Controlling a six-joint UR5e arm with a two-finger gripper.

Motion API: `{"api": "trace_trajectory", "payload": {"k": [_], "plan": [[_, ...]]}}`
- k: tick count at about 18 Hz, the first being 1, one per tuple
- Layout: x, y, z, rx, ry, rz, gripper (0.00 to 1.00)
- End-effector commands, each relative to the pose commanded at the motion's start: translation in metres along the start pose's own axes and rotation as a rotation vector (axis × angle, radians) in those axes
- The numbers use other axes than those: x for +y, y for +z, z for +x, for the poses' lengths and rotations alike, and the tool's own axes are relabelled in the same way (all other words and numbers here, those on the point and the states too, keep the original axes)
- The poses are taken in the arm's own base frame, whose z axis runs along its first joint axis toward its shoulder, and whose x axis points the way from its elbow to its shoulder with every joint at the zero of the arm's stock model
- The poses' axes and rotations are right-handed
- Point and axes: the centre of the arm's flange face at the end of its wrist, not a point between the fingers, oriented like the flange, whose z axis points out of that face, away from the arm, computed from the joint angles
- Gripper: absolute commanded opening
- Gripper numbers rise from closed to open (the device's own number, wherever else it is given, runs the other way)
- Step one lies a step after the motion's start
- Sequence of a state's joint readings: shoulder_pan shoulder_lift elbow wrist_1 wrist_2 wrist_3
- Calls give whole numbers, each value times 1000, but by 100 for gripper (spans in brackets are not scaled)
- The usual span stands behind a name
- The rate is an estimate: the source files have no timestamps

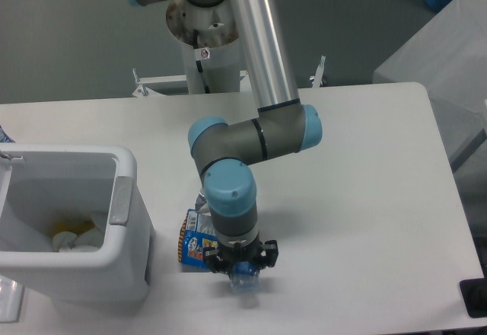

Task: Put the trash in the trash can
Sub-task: 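Lift the bottle and carry it over the white trash bin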

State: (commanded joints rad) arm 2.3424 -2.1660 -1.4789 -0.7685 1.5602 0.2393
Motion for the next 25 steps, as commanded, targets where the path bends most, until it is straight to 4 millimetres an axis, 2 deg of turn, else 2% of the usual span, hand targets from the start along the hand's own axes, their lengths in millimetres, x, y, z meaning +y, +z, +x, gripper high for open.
{"api": "trace_trajectory", "payload": {"k": [2,4,7,9,12,16,20,22,23,25], "plan": [[-14,-34,-7,11,-6,66,56],[-33,-82,-20,-4,-17,157,57],[-61,-153,-41,61,-29,320,57],[-71,-192,-56,102,-37,444,57],[-74,-223,-51,168,-14,570,57],[-73,-265,-36,204,19,638,57],[-62,-321,-22,219,56,712,56],[-57,-341,-14,217,66,736,56],[-55,-351,-7,219,76,748,56],[-54,-358,16,239,103,753,56]]}}
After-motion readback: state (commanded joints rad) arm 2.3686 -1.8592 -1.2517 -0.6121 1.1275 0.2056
